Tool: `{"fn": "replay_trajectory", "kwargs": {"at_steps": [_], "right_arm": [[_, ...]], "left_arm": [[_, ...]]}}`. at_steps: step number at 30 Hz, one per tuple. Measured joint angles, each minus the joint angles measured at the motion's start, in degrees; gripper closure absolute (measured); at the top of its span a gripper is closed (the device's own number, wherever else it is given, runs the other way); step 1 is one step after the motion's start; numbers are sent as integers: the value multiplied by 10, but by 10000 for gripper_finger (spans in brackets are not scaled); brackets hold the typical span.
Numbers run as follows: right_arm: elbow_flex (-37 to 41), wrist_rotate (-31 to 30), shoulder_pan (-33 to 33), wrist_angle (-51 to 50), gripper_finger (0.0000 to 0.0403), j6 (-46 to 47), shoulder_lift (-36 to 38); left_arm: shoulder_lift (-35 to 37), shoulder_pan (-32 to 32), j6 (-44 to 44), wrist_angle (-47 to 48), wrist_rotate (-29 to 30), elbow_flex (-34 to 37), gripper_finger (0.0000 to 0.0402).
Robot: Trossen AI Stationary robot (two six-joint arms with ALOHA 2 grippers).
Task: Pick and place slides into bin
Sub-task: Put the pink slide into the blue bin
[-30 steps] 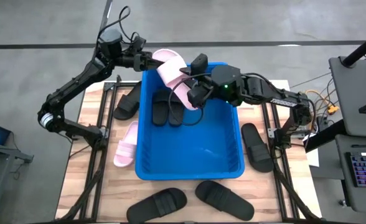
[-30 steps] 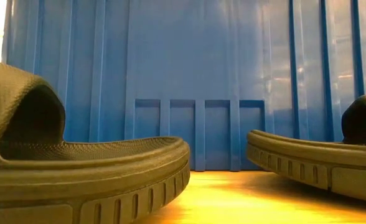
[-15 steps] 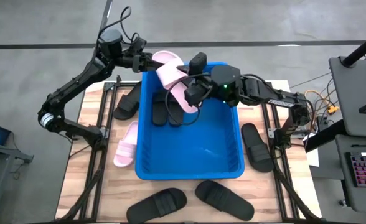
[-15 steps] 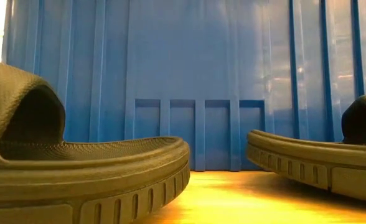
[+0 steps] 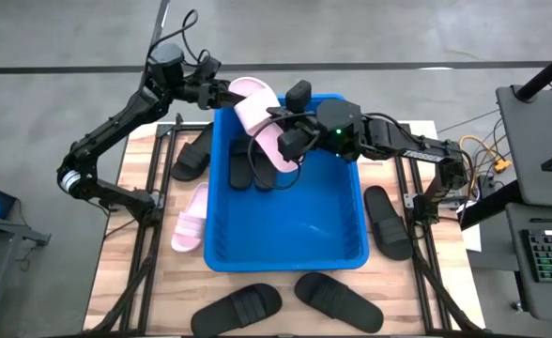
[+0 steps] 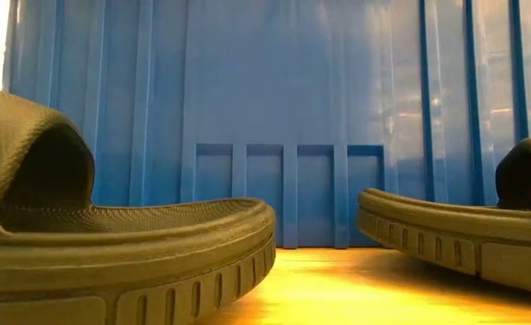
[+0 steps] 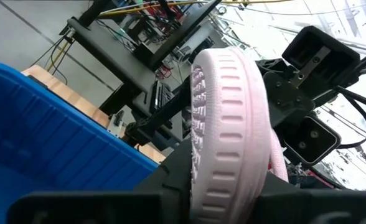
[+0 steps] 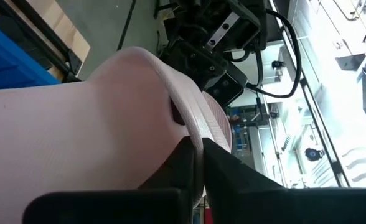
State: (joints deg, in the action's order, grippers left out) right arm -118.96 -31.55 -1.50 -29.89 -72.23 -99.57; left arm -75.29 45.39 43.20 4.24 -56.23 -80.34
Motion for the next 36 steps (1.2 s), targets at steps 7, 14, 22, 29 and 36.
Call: {"fn": "replay_trajectory", "kwargs": {"at_steps": [7, 14, 22, 29, 36], "right_arm": [[0, -1, 0, 1, 393, 25, 0], [0, -23, 0, -9, 393, 153, 4], [0, -63, -2, -48, 394, 229, 17], [1, -66, -4, -71, 394, 269, 17], [5, -60, -9, -103, 394, 355, 17]], "left_arm": [[0, -1, -32, -4, -5, 0, 276], [4, 7, -65, -24, -28, -7, 201], [25, 56, -80, -43, -36, -7, 178], [37, 85, -76, -43, -61, -7, 178], [57, 117, -75, -43, -92, -7, 178]]}}
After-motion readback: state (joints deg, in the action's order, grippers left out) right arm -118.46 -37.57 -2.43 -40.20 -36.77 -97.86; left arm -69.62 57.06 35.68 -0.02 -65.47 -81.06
